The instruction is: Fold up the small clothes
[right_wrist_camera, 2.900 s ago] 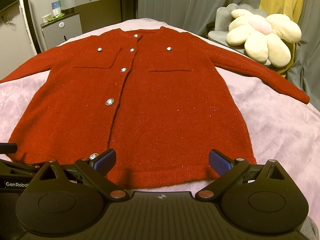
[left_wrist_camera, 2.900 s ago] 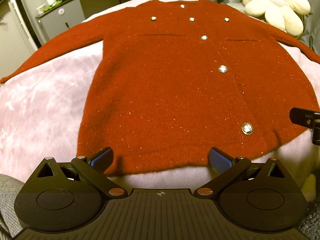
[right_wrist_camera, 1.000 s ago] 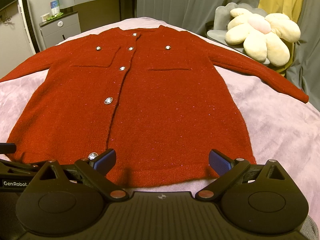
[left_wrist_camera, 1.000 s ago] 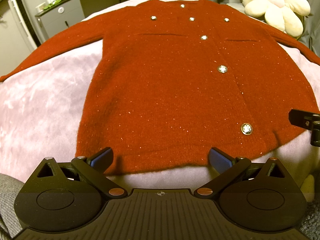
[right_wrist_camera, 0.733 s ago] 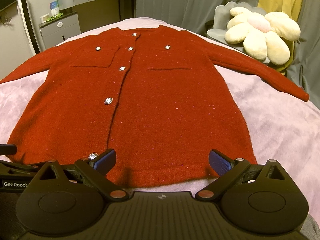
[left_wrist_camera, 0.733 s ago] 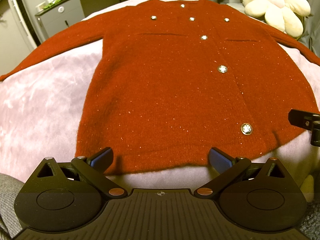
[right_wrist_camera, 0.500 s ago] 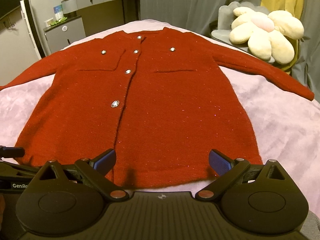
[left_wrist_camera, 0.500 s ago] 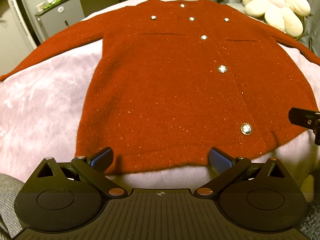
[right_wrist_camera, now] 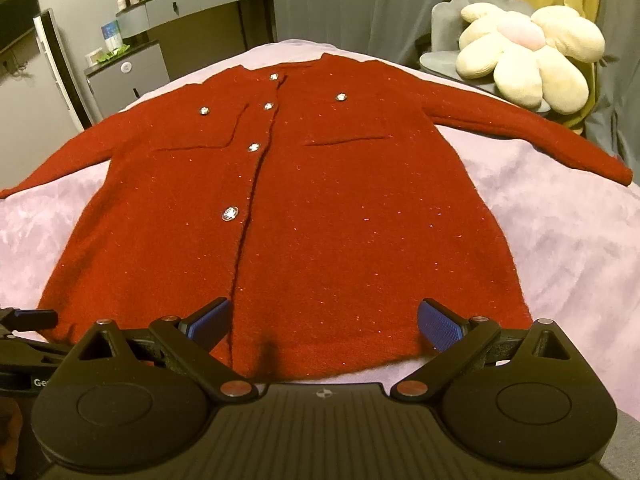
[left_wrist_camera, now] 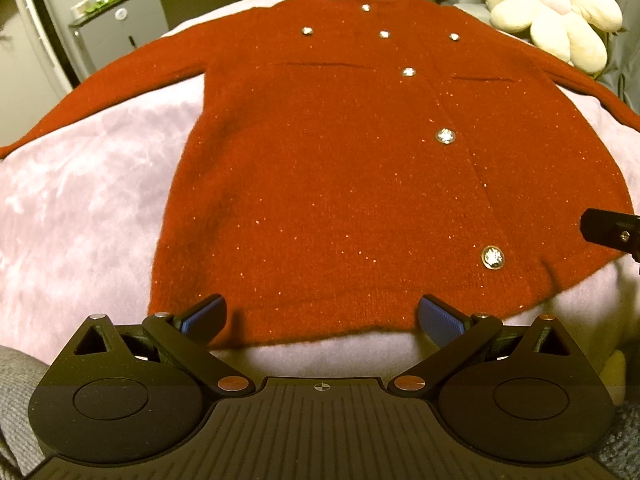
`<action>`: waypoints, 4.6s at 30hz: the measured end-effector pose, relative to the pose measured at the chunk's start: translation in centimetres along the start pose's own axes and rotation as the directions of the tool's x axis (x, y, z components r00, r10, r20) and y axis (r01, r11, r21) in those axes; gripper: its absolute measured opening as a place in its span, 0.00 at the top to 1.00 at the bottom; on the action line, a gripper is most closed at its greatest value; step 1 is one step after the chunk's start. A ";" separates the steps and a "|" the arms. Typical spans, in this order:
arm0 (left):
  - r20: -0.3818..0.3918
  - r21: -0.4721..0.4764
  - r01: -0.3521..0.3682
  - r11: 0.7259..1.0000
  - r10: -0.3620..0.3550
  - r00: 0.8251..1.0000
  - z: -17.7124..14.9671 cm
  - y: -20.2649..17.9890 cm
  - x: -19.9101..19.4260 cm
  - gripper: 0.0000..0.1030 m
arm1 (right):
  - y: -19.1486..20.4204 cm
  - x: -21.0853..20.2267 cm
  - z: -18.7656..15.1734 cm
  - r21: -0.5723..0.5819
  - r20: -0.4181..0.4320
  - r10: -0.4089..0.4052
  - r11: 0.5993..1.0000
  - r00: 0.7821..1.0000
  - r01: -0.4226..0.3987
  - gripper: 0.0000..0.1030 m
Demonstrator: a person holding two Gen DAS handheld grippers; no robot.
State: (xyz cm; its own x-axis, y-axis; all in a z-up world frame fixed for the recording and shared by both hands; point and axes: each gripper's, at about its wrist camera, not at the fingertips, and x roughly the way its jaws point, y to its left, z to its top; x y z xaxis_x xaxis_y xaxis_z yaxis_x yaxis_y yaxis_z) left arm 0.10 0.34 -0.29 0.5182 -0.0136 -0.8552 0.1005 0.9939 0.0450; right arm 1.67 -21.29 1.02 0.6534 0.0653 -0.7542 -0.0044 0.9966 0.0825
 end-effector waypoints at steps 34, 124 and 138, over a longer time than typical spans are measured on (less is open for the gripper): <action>0.292 -0.138 -0.042 0.990 0.081 0.953 15.9 -0.2 9.2 0.00 | -22.8 7.1 9.5 0.560 0.327 0.023 0.801 0.945 -0.214 0.04; 0.242 -0.281 0.358 0.890 -0.295 0.924 28.3 7.0 17.4 0.84 | -11.5 16.4 11.0 0.403 0.324 0.133 0.876 0.937 -0.264 0.50; 0.325 -0.225 0.341 0.913 -0.260 0.909 30.5 7.1 16.3 0.89 | -15.3 21.4 14.9 0.623 0.403 0.212 0.649 0.890 -0.437 0.50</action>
State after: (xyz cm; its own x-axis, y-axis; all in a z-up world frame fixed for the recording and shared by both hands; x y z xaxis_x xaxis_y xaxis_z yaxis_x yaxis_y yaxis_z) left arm 35.20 3.82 1.87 0.7212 -0.3060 -0.6215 0.0776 0.9272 -0.3665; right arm 26.97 -35.86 -6.71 0.8860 0.2491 -0.3910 0.1833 0.5865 0.7890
